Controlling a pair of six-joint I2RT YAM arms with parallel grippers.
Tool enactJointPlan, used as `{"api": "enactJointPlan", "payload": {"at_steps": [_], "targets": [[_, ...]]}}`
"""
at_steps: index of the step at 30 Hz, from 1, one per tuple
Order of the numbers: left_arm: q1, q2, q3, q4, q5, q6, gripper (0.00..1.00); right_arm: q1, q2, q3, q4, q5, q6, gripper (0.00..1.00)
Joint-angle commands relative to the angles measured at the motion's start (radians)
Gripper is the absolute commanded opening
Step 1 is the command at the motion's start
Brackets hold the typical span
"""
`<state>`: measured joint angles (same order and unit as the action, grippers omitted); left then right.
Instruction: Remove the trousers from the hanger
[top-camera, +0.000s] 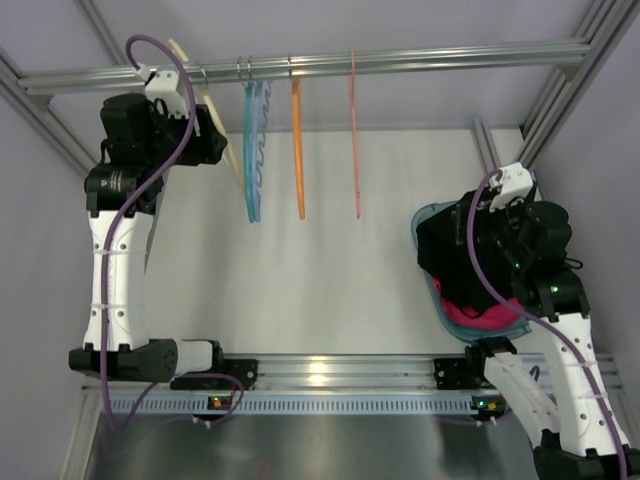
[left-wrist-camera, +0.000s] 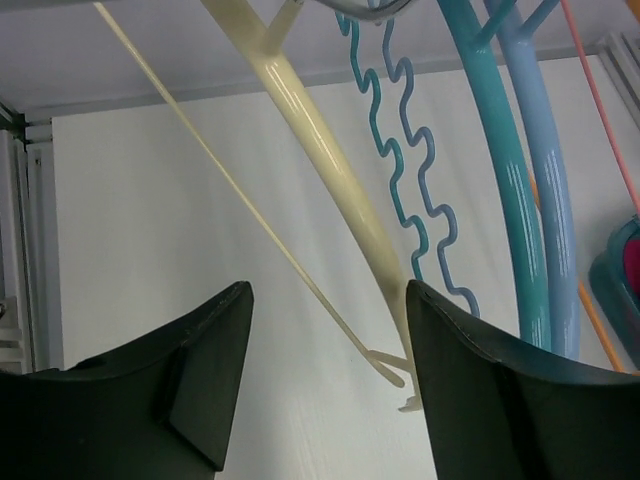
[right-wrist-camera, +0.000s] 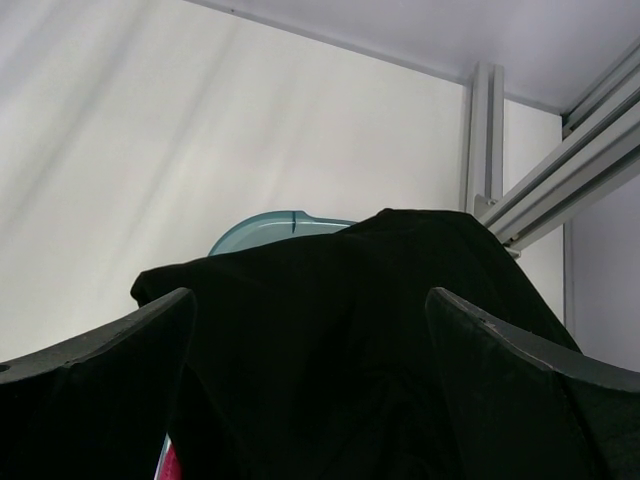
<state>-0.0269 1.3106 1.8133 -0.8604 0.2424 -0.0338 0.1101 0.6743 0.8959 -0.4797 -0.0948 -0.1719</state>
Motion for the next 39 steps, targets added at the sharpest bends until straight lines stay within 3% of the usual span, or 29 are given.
{"api": "enactJointPlan", "payload": {"at_steps": [1,12,27,30,34,37,38,39], "targets": [[0.002,-0.030,-0.055,0.172,0.000,-0.093,0.68,-0.013,-0.002,0.001,0.036,0.006,0.012,0.99],[0.002,-0.111,-0.269,0.460,0.043,-0.193,0.59,-0.013,0.001,-0.032,0.053,0.012,0.022,1.00],[0.002,-0.110,-0.371,0.623,0.092,-0.337,0.54,-0.015,-0.018,-0.060,0.053,0.018,0.014,0.99],[0.002,-0.094,-0.370,0.627,0.061,-0.366,0.49,-0.013,-0.015,-0.057,0.056,0.015,0.015,0.99],[0.002,-0.086,-0.399,0.701,0.135,-0.414,0.39,-0.015,-0.015,-0.058,0.055,0.017,0.015,1.00],[0.002,-0.090,-0.417,0.739,0.130,-0.408,0.24,-0.013,-0.016,-0.061,0.055,0.017,0.015,0.99],[0.002,-0.090,-0.419,0.738,0.124,-0.391,0.14,-0.013,-0.018,-0.061,0.056,0.018,0.015,0.99],[0.002,-0.091,-0.422,0.739,0.120,-0.385,0.09,-0.013,-0.018,-0.063,0.055,0.017,0.015,1.00]]}}
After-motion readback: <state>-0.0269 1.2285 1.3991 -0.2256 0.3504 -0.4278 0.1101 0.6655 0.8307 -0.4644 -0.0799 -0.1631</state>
